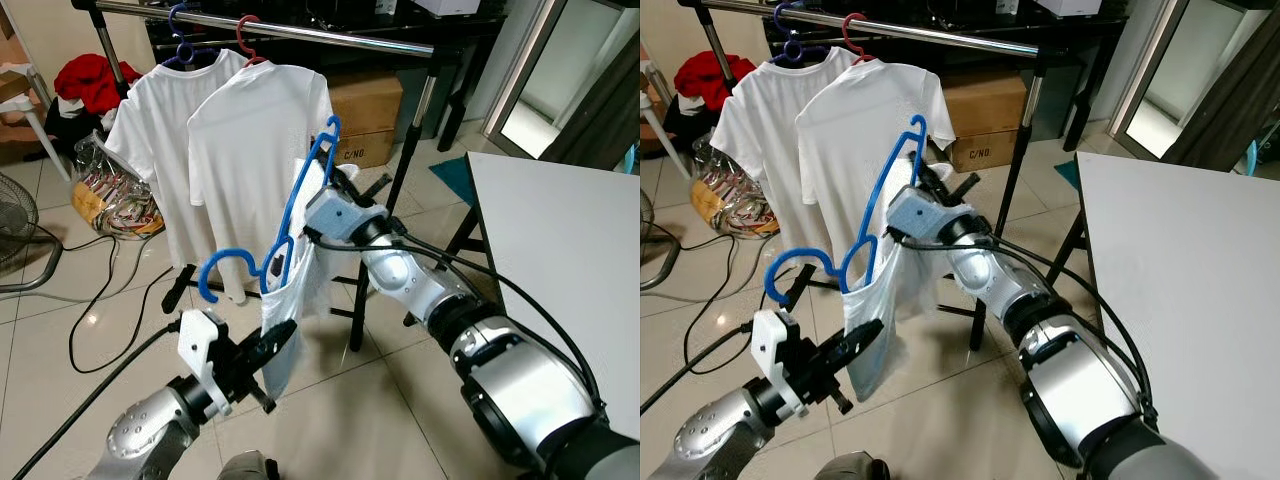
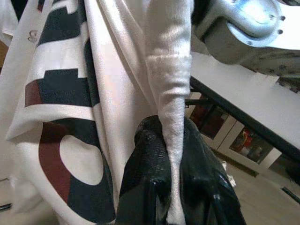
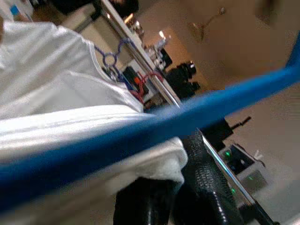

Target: Hang hanger

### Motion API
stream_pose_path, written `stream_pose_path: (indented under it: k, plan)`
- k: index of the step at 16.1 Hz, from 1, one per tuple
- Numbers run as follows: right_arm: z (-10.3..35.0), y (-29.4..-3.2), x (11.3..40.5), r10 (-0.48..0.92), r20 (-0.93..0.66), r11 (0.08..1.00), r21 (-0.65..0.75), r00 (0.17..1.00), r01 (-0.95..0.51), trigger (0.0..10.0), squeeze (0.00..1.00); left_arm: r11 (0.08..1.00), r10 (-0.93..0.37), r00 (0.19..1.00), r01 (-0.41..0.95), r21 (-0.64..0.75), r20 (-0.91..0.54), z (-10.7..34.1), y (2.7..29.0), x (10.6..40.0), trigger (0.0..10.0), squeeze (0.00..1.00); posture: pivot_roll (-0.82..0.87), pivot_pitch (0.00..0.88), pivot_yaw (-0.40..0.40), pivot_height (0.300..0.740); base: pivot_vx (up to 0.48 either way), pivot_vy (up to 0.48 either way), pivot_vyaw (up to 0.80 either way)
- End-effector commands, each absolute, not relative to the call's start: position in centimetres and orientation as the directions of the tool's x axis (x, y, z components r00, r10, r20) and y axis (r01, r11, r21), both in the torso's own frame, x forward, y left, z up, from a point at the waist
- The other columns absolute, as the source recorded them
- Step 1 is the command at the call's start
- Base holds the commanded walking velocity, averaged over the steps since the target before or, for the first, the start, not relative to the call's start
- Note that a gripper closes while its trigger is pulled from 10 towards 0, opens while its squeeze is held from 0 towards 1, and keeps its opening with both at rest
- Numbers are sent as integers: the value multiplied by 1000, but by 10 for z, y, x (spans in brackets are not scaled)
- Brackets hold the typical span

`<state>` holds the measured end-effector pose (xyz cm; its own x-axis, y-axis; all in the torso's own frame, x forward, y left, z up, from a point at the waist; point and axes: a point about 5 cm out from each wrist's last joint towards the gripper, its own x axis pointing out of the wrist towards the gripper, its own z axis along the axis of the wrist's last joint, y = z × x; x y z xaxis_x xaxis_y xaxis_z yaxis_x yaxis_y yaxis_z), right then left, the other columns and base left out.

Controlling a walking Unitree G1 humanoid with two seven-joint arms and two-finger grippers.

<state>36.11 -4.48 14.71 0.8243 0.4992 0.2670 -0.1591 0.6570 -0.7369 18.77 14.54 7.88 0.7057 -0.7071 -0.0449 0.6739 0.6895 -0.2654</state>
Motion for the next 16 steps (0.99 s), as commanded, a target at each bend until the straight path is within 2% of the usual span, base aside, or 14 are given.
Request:
stream_pose_path:
  k: [1, 8, 10, 11, 16]
  plan:
    - [176, -52, 374, 435, 359, 699, -713, 826, -58, 10000, 0, 664, -739, 663, 690, -288, -115, 65, 142, 179, 10000, 0, 141, 0, -31, 740, 0, 0, 0]
    - [206, -40, 379, 435, 438, 731, -682, 787, -24, 10000, 0, 664, -733, 672, 671, -331, -107, 56, 138, 175, 10000, 0, 142, 0, -28, 740, 0, 0, 0]
    - [214, -39, 377, 424, 494, 775, -632, 759, -21, 10000, 0, 676, -705, 705, 631, -381, -82, 52, 140, 178, 10000, 0, 143, 0, -29, 740, 0, 0, 0]
    - [218, -35, 372, 442, 531, 807, -587, 722, -62, 10000, 0, 680, -685, 726, 607, -411, -60, 53, 141, 180, 10000, 0, 141, 0, -29, 740, 0, 0, 0]
    - [230, -24, 361, 529, 581, 813, -555, 619, -174, 10000, 0, 674, -671, 740, 584, -452, -45, 52, 144, 184, 10000, 0, 134, 0, -24, 740, 0, 0, 0]
